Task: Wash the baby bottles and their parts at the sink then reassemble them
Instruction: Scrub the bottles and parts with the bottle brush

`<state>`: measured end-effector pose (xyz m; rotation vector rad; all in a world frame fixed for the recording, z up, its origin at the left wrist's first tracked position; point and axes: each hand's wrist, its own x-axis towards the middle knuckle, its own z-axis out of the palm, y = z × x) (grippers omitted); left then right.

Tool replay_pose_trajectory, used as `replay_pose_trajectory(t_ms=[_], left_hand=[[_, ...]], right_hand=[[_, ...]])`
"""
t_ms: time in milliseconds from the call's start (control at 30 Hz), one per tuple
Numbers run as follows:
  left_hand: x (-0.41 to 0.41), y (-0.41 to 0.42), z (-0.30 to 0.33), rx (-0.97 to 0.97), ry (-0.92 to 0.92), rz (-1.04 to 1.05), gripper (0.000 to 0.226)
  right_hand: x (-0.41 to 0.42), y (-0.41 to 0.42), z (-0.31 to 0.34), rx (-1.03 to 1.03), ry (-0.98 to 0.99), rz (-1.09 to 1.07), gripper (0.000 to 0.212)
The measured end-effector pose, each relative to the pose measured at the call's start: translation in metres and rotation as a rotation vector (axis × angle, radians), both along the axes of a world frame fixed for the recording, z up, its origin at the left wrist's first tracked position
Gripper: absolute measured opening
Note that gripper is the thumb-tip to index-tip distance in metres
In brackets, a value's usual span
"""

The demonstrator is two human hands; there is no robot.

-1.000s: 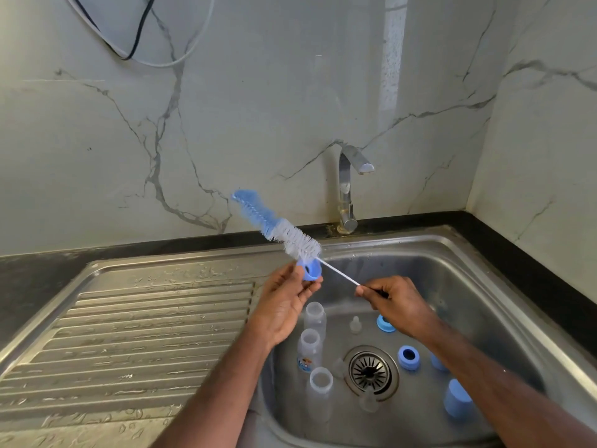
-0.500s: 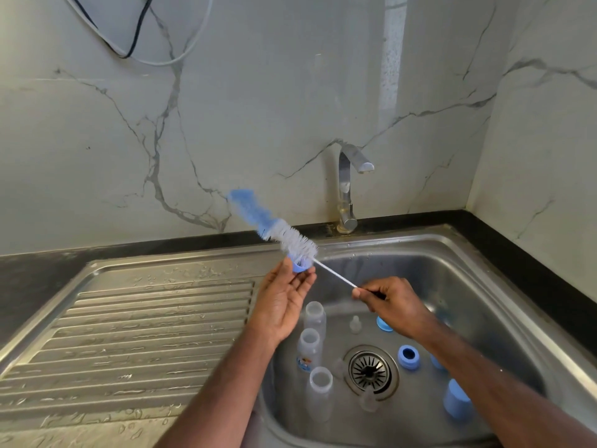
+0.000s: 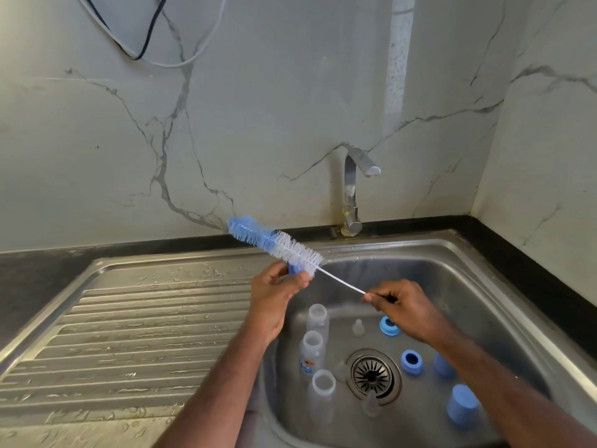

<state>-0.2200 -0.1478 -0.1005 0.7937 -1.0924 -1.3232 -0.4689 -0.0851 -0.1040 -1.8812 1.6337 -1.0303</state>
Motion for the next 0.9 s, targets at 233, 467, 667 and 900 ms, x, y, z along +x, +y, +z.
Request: replay_pose_trajectory(t_ms=[233, 467, 667, 900], left_hand=[[-0.021, 0.006, 0.004, 0.04, 0.086, -0.002, 0.028], [-0.001, -0.001, -0.003, -0.06, -0.07, 0.032, 0.026], [-0.004, -0.004, -0.001, -0.05, -0.042, 0.106, 0.031], [-0.008, 0.002, -0.003, -0.169, -0.292, 0.057, 0.036]], right_hand=[[-0.009, -0.002, 0.002, -0.073, 0.032, -0.054, 0.008], [-0.009, -0.002, 0.001, -0.026, 0.093, -0.022, 0.009], [-0.012, 0.001, 0.004, -0.007, 0.097, 0.012, 0.008], [-0.001, -0.002, 0.001, -0.038, 0.131, 0.022, 0.009]])
